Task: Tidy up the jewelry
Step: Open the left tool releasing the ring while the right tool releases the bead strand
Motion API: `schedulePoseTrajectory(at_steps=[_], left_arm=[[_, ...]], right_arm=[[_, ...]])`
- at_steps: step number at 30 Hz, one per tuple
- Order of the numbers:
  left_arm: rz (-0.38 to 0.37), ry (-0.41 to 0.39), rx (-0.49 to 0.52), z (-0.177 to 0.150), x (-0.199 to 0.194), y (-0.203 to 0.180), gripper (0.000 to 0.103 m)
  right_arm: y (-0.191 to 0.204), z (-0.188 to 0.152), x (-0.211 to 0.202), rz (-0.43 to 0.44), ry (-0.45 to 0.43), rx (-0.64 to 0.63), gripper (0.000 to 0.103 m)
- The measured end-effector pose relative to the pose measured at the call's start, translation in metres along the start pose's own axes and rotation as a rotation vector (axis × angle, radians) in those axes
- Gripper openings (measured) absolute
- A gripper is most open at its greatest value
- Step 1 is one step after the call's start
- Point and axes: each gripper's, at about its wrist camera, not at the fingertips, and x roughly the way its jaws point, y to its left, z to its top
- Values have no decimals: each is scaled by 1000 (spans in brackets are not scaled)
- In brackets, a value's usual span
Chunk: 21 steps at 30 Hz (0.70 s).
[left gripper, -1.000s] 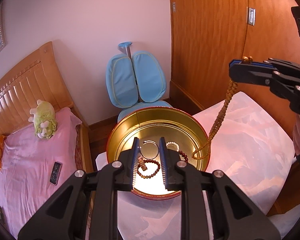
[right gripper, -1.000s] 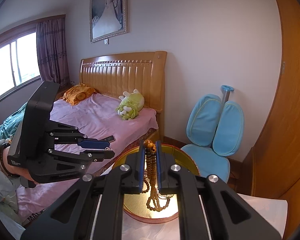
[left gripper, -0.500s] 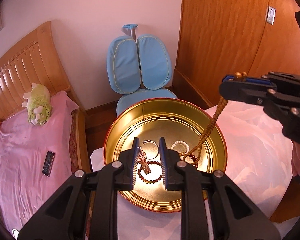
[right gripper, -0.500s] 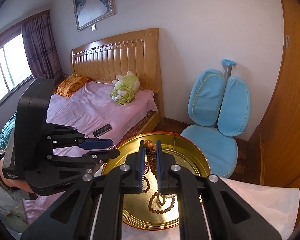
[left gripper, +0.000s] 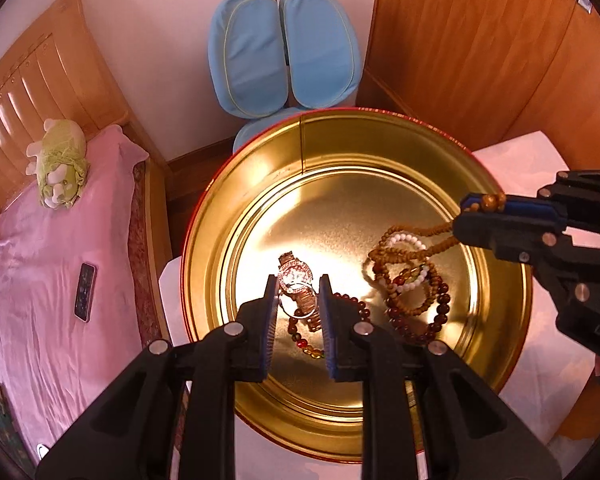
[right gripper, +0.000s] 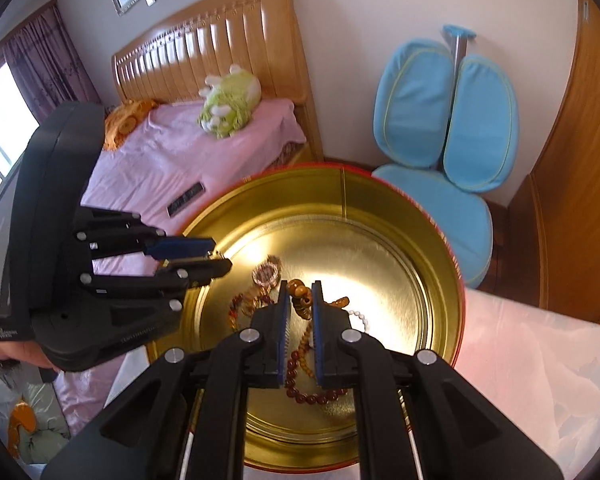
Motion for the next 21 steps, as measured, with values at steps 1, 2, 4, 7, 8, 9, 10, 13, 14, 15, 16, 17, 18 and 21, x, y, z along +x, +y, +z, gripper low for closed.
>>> schedulePoseTrajectory(at_steps=[1, 2, 4, 7, 8, 9, 10, 13, 14, 15, 16, 17, 18, 21], left_arm=[[-1, 15, 7, 0, 4, 1, 21], [-2, 31, 15, 0, 9, 2, 21], [-12, 59, 34, -1, 16, 3, 21], [-51, 147, 72, -1, 30, -2, 20], [-45, 170, 89, -2, 34, -4, 21], [-36, 186, 103, -2, 38, -6, 21], [-23, 198, 115, -2, 40, -8, 21], [-16, 225, 105, -2, 47, -6, 20], [-14, 230, 101, -2, 49, -6, 21], [-12, 232, 101, -3, 50, -6, 21], [-10, 234, 102, -3, 51, -7, 21], [-11, 235, 104, -3, 52, -8, 21], [-10, 235, 107, -4, 52, -8, 21], [-6, 234, 115, -4, 51, -11, 21]], right_arm=[[-2, 0, 4, 4, 15, 4, 11], [-3, -2, 8, 7, 31, 5, 11], [-5, -3, 17, 8, 73, 5, 11], [-8, -3, 34, 6, 165, -6, 11], [-8, -3, 40, 1, 197, -12, 11], [-9, -4, 44, -4, 221, -19, 11], [-8, -6, 48, -6, 240, -27, 11], [-8, -12, 52, -16, 262, -40, 11], [-8, -13, 52, -10, 263, -36, 11], [-8, -14, 51, -4, 261, -33, 11], [-8, -15, 51, 0, 257, -33, 11], [-7, -16, 50, 2, 256, -34, 11], [-7, -18, 50, 3, 256, -37, 11], [-7, -20, 51, 4, 256, -41, 11]])
